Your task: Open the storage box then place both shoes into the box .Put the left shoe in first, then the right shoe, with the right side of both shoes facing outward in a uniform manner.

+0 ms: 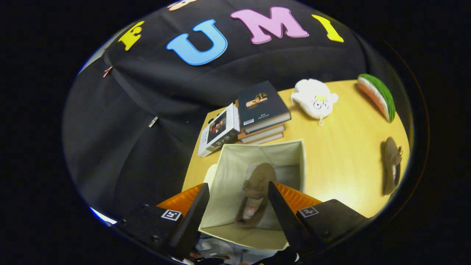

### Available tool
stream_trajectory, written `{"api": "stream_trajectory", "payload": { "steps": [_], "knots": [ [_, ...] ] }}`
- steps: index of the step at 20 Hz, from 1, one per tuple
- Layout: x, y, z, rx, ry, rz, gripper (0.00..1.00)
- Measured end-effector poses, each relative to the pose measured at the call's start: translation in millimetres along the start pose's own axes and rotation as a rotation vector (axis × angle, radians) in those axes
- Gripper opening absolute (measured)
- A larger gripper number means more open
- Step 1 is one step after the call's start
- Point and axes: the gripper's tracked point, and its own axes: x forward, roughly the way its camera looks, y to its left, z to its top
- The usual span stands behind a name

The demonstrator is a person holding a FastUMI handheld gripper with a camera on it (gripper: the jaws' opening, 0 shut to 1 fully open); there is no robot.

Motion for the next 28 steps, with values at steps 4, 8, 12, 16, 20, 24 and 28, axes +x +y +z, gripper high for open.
{"api": "stream_trajectory", "payload": {
  "steps": [4,8,12,16,20,24,28],
  "knots": [
    [-42.3,-62.8,5.4,-0.076,-0.038,-0.093,0.98],
    [-70.1,-142.1,-0.6,-0.222,-0.050,-0.232,0.99],
    [-94.4,-203.5,-24.7,-0.278,-0.002,-0.279,0.99],
    [-112.2,-272.5,-33.1,-0.251,0.031,-0.331,0.98],
    [-122.0,-343.3,-28.8,-0.195,0.045,-0.388,0.99],
    [-123.3,-403.6,-31.3,-0.183,0.090,-0.415,0.99],
    [-116.2,-452.1,-45.3,-0.245,0.160,-0.412,0.98]
  ]
}}
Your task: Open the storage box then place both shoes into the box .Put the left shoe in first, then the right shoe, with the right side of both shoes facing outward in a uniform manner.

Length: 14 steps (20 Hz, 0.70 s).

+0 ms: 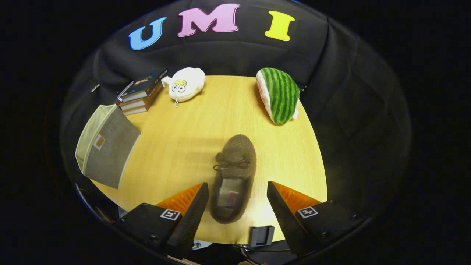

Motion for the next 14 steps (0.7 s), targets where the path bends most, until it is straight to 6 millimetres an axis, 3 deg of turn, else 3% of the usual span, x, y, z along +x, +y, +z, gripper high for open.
{"api": "stream_trajectory", "payload": {
  "steps": [4,8,14],
  "knots": [
    [39.0,-20.6,-24.1,-0.030,0.075,0.026,0.98],
    [73.3,-28.0,-25.2,-0.038,0.115,0.071,0.97],
    [96.0,-27.3,-22.8,0.071,0.165,0.113,0.97]
  ]
}}
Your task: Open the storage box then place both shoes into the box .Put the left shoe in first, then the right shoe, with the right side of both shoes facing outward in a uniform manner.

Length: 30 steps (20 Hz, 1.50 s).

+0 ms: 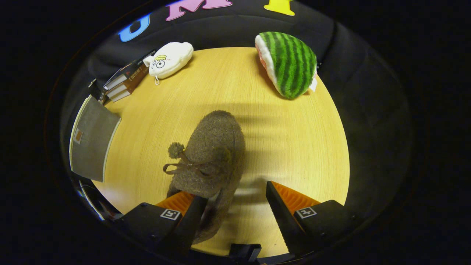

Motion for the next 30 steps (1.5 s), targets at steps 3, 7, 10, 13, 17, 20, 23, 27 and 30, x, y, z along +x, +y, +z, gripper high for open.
{"api": "stream_trajectory", "payload": {
  "steps": [3,7,10,13,17,20,23,27,30],
  "knots": [
    [5.0,6.6,-0.7,0.058,0.021,0.030,0.78],
    [7.4,15.1,-3.2,0.103,0.038,0.023,0.33],
    [5.0,8.4,-3.3,0.152,0.027,-0.025,0.22],
    [2.8,7.4,-2.9,0.120,0.013,-0.052,0.05],
    [-15.6,22.7,2.9,0.165,-0.018,-0.072,0.06],
    [-37.5,52.0,13.6,0.234,-0.046,-0.050,0.05],
    [-61.7,90.0,21.5,0.297,-0.066,-0.009,0.05],
    [-95.1,136.7,33.8,0.326,-0.110,0.025,0.05],
    [-118.7,172.0,45.5,0.348,-0.139,0.055,0.05]
  ]
}}
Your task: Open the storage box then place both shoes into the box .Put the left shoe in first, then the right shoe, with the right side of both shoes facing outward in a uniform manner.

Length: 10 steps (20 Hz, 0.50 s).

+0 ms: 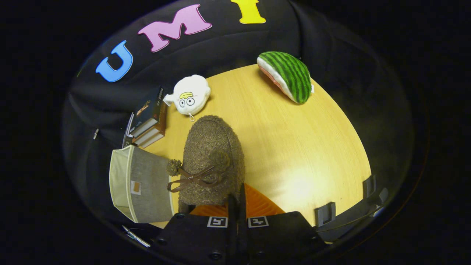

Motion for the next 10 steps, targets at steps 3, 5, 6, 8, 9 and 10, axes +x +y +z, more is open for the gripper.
{"api": "stream_trajectory", "payload": {
  "steps": [3,5,6,8,9,10],
  "knots": [
    [-13.8,41.7,0.2,0.043,-0.011,0.047,0.05],
    [-19.2,69.8,-0.8,0.050,-0.010,0.077,0.05],
    [-21.7,84.3,-1.1,0.046,-0.012,0.090,0.05],
    [-22.0,114.6,-2.8,0.031,-0.010,0.122,0.05],
    [-20.2,128.1,-4.1,0.020,-0.005,0.139,0.05],
    [-18.6,139.8,-7.1,0.015,0.003,0.149,0.05]
  ]
}}
